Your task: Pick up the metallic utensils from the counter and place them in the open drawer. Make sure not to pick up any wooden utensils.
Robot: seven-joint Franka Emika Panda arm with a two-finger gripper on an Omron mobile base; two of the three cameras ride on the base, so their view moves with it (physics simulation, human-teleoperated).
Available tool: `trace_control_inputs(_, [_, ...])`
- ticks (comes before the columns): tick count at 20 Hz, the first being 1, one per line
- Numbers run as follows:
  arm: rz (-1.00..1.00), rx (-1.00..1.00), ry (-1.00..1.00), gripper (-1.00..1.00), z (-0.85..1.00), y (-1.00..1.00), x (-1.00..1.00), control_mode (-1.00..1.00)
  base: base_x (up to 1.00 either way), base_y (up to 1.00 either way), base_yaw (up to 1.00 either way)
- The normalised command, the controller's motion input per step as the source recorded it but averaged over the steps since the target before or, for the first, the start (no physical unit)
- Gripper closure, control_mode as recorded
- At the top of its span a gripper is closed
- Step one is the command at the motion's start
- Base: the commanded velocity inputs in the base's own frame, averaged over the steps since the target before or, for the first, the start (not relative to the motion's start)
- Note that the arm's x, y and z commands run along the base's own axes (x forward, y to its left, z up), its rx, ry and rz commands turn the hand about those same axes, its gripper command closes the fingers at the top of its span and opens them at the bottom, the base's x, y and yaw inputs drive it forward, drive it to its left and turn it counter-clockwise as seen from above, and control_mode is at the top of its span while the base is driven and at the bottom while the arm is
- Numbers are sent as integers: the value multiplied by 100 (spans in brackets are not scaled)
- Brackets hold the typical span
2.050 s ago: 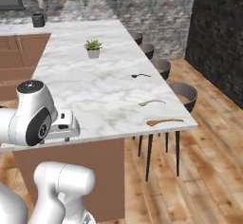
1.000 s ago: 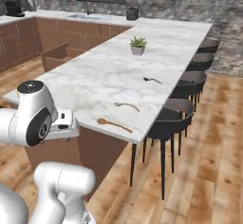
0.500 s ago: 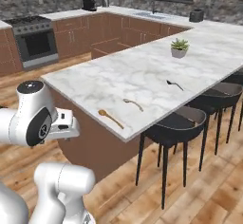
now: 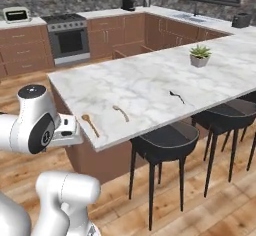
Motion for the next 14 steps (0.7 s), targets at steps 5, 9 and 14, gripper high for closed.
trace_control_inputs(5, [0, 0, 0, -100, 0, 0, 0, 100, 11, -99, 6])
trace_control_inputs(9, [0, 0, 0, -100, 0, 0, 0, 100, 46, -99, 9])
trace_control_inputs(14, [0, 0, 0, -100, 0, 0, 0, 100, 63, -95, 19])
